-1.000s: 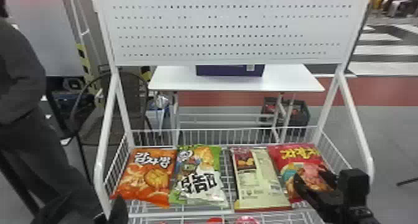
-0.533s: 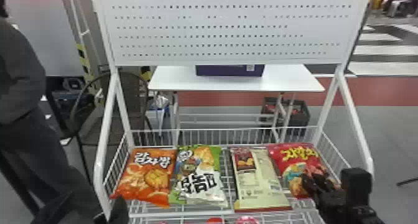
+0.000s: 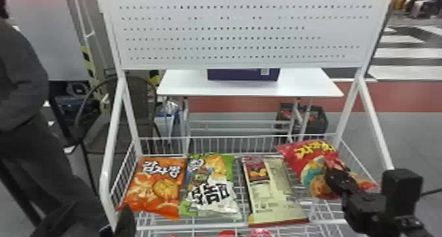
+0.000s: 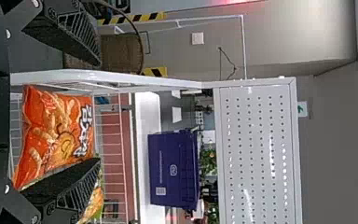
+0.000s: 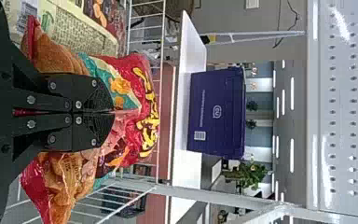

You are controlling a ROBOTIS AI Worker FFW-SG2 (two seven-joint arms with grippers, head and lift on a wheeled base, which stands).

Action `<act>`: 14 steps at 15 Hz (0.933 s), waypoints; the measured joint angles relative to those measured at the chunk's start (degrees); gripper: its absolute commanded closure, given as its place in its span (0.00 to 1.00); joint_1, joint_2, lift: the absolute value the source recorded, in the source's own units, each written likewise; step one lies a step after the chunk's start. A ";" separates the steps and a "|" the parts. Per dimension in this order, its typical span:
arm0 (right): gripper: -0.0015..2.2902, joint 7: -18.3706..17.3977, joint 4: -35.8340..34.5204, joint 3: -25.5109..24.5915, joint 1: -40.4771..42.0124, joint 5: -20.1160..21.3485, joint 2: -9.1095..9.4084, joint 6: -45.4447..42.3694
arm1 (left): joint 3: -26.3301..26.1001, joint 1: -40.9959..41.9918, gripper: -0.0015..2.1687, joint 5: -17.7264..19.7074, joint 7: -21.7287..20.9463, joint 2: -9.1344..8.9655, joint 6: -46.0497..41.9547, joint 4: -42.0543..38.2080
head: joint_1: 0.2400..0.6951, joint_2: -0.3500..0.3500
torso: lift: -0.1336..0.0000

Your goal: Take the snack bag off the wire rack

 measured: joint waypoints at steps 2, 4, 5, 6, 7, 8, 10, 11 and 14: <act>0.97 -0.76 -6.47 -2.60 4.82 -0.88 -0.73 1.47 | 0.00 0.00 0.08 0.10 0.08 0.24 -0.17 -0.14 | 0.57 0.50 | 1.00; 0.97 -1.99 -12.98 -5.25 11.38 -2.03 -1.39 0.23 | 0.00 0.00 0.08 0.24 0.09 0.55 -0.43 -0.23 | 0.57 0.50 | 1.00; 0.97 -2.18 -15.31 -6.29 14.48 -2.35 -1.62 -1.57 | 0.00 0.00 0.08 0.33 0.11 0.71 -0.57 -0.25 | 0.57 0.50 | 1.00; 0.97 -2.23 -17.58 -7.52 18.14 -2.79 -1.79 -4.35 | 0.00 0.02 0.08 0.48 0.16 0.90 -0.77 -0.28 | 0.57 0.50 | 1.00; 0.97 -2.22 -19.46 -8.66 21.74 -3.16 -1.90 -7.60 | 0.00 0.07 0.08 0.63 0.18 1.06 -0.96 -0.29 | 0.57 0.50 | 1.00; 0.97 -2.21 -20.78 -9.53 24.68 -3.35 -1.97 -10.54 | 0.00 0.12 0.08 0.70 0.18 1.17 -1.10 -0.34 | 0.57 0.50 | 1.00; 0.97 -2.22 -23.08 -11.28 30.63 -3.77 -2.02 -16.80 | 0.00 0.24 0.08 0.81 0.18 1.40 -1.22 -0.44 | 0.57 0.50 | 1.00; 0.97 -2.27 -23.75 -12.00 32.72 -3.92 -2.01 -18.92 | 0.00 0.26 0.08 0.89 0.18 1.52 -1.28 -0.46 | 0.57 0.50 | 1.00; 0.97 -2.53 -24.51 -14.53 38.66 -4.54 -1.80 -26.08 | 0.15 0.72 0.08 1.17 0.18 1.85 -1.82 -0.67 | 0.57 0.50 | 1.00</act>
